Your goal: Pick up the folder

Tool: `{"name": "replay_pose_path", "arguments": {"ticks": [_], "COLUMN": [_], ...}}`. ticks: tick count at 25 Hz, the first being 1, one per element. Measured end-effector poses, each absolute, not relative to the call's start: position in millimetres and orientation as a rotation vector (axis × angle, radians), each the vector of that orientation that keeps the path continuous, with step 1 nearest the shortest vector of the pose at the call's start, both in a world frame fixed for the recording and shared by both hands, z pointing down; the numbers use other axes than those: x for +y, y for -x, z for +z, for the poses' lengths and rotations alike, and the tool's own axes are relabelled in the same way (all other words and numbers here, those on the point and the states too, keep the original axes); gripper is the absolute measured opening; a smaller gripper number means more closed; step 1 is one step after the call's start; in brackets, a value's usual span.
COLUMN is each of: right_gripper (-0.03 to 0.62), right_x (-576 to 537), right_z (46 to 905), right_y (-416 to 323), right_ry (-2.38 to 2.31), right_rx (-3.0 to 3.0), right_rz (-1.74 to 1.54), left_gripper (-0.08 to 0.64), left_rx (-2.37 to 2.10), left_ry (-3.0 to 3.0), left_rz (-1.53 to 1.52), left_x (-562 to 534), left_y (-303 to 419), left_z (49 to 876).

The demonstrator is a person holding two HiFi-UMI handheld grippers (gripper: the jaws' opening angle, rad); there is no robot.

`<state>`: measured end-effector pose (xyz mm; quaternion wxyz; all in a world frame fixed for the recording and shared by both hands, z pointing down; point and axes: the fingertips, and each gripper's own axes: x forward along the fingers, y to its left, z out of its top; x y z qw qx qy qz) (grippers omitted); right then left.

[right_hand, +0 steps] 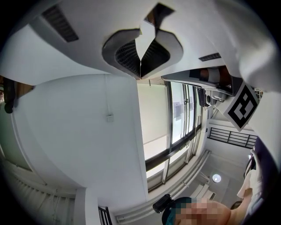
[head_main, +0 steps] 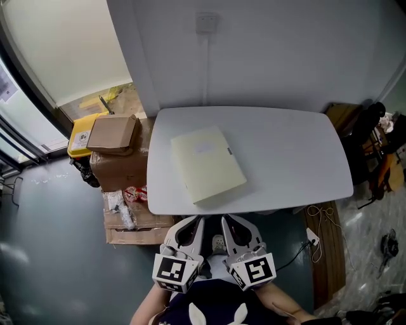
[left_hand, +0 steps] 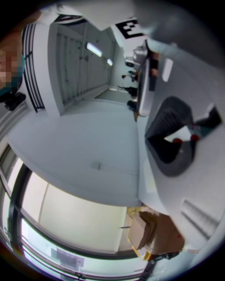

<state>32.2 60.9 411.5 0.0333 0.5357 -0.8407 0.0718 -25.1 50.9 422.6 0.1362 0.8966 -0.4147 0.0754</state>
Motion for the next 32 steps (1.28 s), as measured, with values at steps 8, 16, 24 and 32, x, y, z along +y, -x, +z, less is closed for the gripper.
{"name": "replay_pose_path", "arguments": {"ticks": [8, 16, 24, 32], "right_gripper": [0.009, 0.009, 0.009, 0.010], "right_x": [30.7, -2.7, -26.7, -27.5], "right_z": [414.6, 416.7, 425.9, 428.1], "right_y": [-46.4, -64.9, -94.8, -96.6], "right_ry": [-1.608, -1.535, -1.530, -1.495], "right_rx": [-2.622, -2.667, -2.679, -2.705], "right_rz": [0.235, 0.230, 0.232, 0.261], "left_gripper": [0.005, 0.004, 0.005, 0.005], "left_rx": [-1.250, -1.325, -1.421, -1.446], "left_ry": [-2.556, -2.495, -2.425, -2.361], "left_rz": [0.236, 0.221, 0.206, 0.235], "left_x": [19.9, -12.3, -34.1, -29.3], "left_y": [13.1, -1.3, -16.3, -12.5], "left_z": [426.1, 430.2, 438.7, 448.5]}}
